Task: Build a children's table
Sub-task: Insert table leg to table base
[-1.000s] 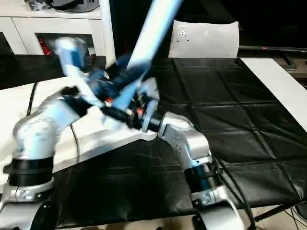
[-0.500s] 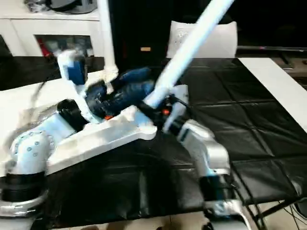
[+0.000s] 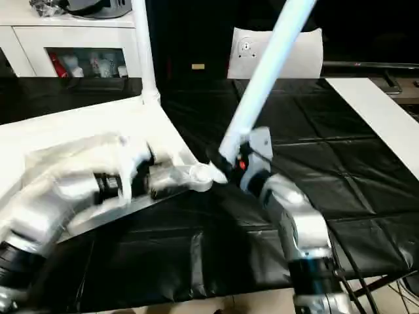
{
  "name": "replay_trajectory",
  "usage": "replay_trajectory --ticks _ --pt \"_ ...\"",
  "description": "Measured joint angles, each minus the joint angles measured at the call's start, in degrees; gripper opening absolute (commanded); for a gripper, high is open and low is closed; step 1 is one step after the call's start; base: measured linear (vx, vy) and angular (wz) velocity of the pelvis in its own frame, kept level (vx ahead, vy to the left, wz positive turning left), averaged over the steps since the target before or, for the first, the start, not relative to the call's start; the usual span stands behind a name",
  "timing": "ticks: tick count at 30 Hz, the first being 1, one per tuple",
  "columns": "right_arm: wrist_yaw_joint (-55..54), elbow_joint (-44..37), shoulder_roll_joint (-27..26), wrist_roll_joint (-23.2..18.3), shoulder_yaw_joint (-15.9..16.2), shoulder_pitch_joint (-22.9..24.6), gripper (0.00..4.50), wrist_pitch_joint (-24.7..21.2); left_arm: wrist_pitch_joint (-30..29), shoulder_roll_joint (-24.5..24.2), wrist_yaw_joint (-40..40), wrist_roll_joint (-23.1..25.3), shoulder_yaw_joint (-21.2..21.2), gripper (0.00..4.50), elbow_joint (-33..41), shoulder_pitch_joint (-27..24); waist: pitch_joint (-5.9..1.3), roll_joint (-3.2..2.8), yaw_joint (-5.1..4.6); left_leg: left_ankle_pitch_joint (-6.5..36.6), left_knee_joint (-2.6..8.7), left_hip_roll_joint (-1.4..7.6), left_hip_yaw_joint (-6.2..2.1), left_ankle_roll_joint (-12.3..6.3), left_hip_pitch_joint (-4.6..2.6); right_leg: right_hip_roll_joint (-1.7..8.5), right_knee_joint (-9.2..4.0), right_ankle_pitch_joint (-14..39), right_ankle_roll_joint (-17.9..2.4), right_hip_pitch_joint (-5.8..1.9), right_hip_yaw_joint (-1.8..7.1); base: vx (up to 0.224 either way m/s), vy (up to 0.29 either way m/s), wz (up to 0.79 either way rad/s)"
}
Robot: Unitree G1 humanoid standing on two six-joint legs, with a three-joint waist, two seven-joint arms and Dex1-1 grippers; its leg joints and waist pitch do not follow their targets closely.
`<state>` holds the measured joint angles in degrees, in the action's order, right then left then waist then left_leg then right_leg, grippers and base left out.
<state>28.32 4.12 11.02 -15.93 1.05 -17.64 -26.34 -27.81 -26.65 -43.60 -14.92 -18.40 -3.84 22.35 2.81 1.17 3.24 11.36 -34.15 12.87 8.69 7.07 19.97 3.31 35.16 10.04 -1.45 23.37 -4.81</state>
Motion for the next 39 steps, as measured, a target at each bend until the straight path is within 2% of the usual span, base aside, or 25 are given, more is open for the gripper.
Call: replay_trajectory --ticks 3,8,16,22,30,39 --pt "-0.3 -0.6 -0.2 0.0 0.1 0.2 1.96 -0.6 1.5 0.0 -0.3 0.3 -0.2 3.54 -1.3 0.1 0.00 -0.02 -0.01 0.0 0.00 0.00 0.00 0.00 -0.03 0.00 0.01 0.0 0.0 0.00 0.00 0.000 0.000 0.00" --pt "-0.3 -1.8 -0.5 0.0 0.6 0.3 1.96 -0.5 5.6 0.4 -0.6 2.6 -0.7 3.50 -7.9 0.7 -0.01 -0.04 -0.11 0.0 0.00 0.00 0.00 0.00 -0.02 0.00 -0.01 0.0 0.0 0.00 0.00 0.000 0.000 0.00" --pt "-0.1 -1.8 -0.5 0.0 1.1 0.3 1.96 -0.5 8.3 2.7 -1.9 3.5 -0.1 3.50 -16.2 5.2 -0.02 -0.06 0.12 0.0 0.00 -0.02 0.00 0.00 -0.01 0.02 -0.03 -0.1 0.0 -0.01 0.02 0.000 0.000 0.00" --pt "0.2 -1.8 -0.2 0.1 1.3 0.5 1.96 -0.5 8.4 2.6 -4.2 4.3 0.0 2.97 -18.3 6.6 -0.05 -0.16 0.10 0.0 0.00 -0.02 0.00 0.00 -0.03 0.02 -0.02 -0.1 0.0 -0.01 0.02 0.000 0.000 0.00" --pt "0.3 -1.8 0.5 0.7 1.8 0.5 1.96 -0.5 5.8 2.0 -5.6 6.3 -1.1 2.31 -18.3 7.9 -0.11 -0.29 -0.03 0.0 0.00 -0.02 0.00 0.00 -0.04 0.02 -0.02 -0.1 0.0 -0.01 0.02 0.000 0.000 0.00" --pt "0.9 -1.7 1.0 0.8 2.1 0.4 1.96 -0.5 2.2 2.3 -6.3 6.3 -0.6 1.51 -18.0 8.6 -0.11 -0.29 -0.02 0.0 0.00 -0.02 0.00 0.00 -0.03 0.02 -0.03 0.0 0.0 -0.01 0.02 0.000 0.000 0.00"
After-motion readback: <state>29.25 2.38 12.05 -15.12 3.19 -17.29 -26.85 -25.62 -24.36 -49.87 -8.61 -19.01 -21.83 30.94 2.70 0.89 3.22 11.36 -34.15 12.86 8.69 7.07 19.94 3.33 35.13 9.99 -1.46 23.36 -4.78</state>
